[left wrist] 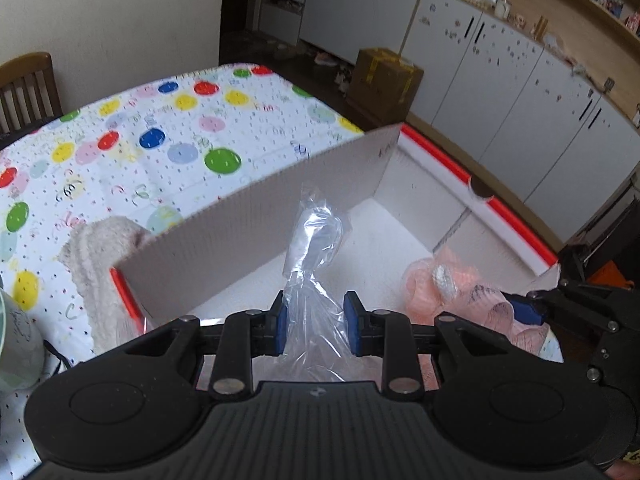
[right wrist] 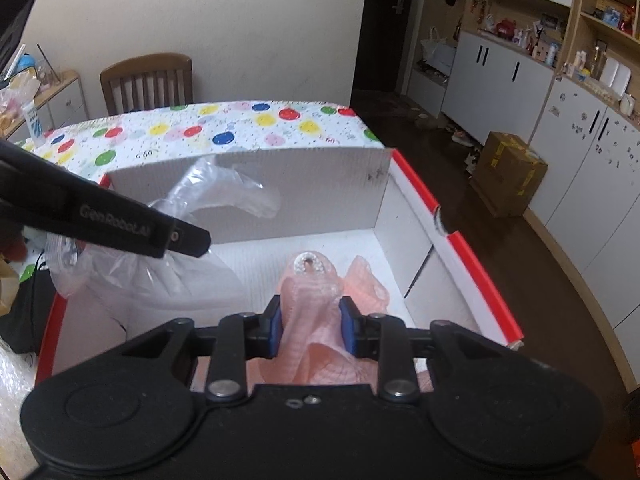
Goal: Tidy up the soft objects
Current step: 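Lower the puff and bag into the shoebox and open both grippers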
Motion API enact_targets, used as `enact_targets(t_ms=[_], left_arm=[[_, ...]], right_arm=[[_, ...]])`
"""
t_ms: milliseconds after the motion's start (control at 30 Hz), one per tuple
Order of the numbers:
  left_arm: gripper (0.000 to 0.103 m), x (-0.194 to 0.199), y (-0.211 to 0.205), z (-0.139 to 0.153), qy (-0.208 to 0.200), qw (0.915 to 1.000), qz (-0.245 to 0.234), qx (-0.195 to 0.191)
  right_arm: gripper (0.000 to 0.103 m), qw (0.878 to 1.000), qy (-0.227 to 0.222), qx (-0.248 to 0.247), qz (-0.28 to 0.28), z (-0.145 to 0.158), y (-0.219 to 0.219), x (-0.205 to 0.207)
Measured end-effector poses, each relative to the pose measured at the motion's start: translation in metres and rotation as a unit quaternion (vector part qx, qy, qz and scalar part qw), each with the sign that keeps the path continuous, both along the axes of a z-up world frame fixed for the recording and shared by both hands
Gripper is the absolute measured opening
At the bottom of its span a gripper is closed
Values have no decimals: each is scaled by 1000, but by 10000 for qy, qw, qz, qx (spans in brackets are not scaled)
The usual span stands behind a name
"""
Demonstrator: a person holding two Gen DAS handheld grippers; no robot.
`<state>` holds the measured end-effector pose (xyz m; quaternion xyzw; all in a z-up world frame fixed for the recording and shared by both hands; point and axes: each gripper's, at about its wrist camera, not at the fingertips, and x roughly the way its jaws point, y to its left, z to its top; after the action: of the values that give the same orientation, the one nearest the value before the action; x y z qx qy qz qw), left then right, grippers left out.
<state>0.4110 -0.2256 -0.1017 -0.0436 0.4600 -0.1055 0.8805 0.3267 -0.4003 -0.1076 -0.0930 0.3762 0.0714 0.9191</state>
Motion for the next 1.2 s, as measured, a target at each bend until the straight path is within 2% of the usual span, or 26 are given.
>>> enact_targets(t_ms=[133,267,333,367,467,667,800,1000,1200], left_arm=[[28,1,-7,-8,139,9998,-138,59],[33,5,-11,-15,410,9987,-227,180],[46,5,-11,-16,473,9985,-210,175],[60,4,-12,-16,472,9985,-209,153],[69,0,-14,-13,371,9990,-221,116],[69,-8,-14,-6,198,9996,-141,128],[70,-18,-10,3,39,9999,-55,81],[74,-35,1,20,-259,9997,-33,33],[75,-55,15,41,-492,9986,-91,-183]], right_arm=[[30,9999,146,77,46,-5,-3,2],[33,9997,206,53,80,-7,-5,1],[36,9996,254,93,119,-8,-5,2],[38,9995,248,103,136,-8,-5,2],[46,9994,214,147,219,-7,-6,-1],[52,9991,136,240,319,2,-13,-9],[64,9987,79,346,371,10,-17,-15],[68,9980,-34,470,418,24,-20,-27],[74,9972,-145,689,268,39,-20,-43]])
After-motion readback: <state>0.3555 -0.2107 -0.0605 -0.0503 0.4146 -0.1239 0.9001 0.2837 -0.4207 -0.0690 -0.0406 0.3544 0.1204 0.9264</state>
